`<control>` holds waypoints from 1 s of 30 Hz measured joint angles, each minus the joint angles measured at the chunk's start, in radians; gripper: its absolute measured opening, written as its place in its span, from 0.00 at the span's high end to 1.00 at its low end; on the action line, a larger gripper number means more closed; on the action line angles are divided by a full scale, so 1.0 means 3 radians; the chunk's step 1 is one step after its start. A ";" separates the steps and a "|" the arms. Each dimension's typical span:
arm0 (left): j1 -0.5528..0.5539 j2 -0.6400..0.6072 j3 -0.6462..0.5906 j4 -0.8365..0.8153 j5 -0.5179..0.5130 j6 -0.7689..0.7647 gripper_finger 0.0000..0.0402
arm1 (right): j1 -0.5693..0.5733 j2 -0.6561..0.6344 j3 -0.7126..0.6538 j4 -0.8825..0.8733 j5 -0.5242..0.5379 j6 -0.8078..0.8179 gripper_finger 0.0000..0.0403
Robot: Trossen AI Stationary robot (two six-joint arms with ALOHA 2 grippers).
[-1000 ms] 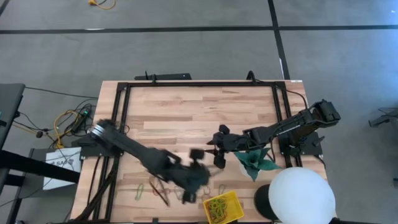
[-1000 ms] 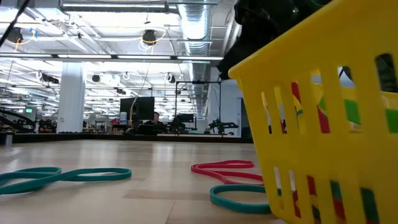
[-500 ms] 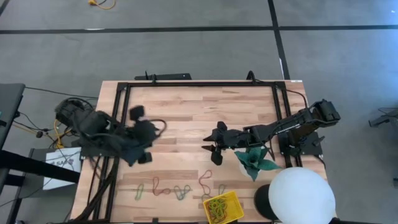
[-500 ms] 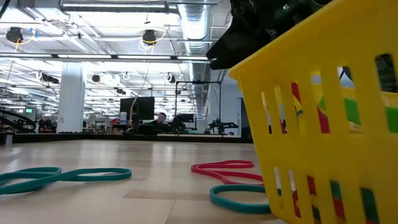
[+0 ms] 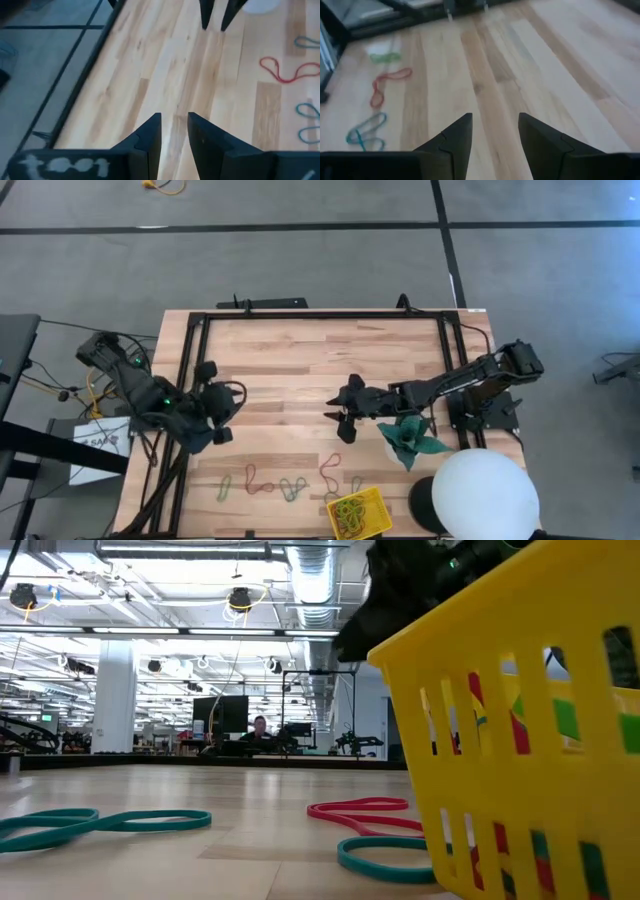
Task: Pick and place items into bin
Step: Put the red rubber band into the yellow bin
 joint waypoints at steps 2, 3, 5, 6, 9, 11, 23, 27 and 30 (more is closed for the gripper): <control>-0.0009 -0.0104 -0.0307 0.0215 0.0011 -0.0003 0.79 | -0.0008 0.0028 -0.0003 0.0037 -0.0001 0.0062 0.62; -0.0010 -0.0147 -0.0446 0.0315 0.0013 -0.0003 0.79 | -0.0027 0.0069 0.0021 0.0083 -0.0003 0.0176 0.63; -0.0010 -0.0221 -0.0682 0.0468 0.0026 -0.0034 0.79 | -0.0060 0.0102 0.0030 -0.0035 -0.0035 0.0396 0.64; -0.0010 -0.0260 -0.0776 0.0502 0.0025 -0.0059 0.79 | -0.0072 0.0105 0.0054 -0.0101 -0.0113 0.0409 0.65; -0.0010 -0.0363 -0.0994 0.0529 0.0013 -0.0189 0.79 | -0.0038 0.0094 0.0270 -0.0479 -0.0339 0.0279 0.68; -0.0010 -0.0447 -0.1101 0.0528 0.0009 -0.0280 0.79 | 0.0034 0.0099 0.0472 -0.1023 -0.0333 0.0209 0.69; -0.0008 -0.0959 -0.1401 0.0589 -0.0181 -0.0487 0.79 | 0.0653 0.0575 0.1635 -0.2301 -0.0698 0.0057 0.63; -0.0008 -0.1018 -0.1452 0.0697 -0.0177 -0.0486 0.79 | 0.0770 0.0902 0.2023 -0.2382 -0.0787 0.0050 0.58; -0.0018 -0.1020 -0.1458 0.0703 -0.0158 -0.0506 0.79 | 0.0782 0.1187 0.2370 -0.2547 -0.0764 -0.0022 0.55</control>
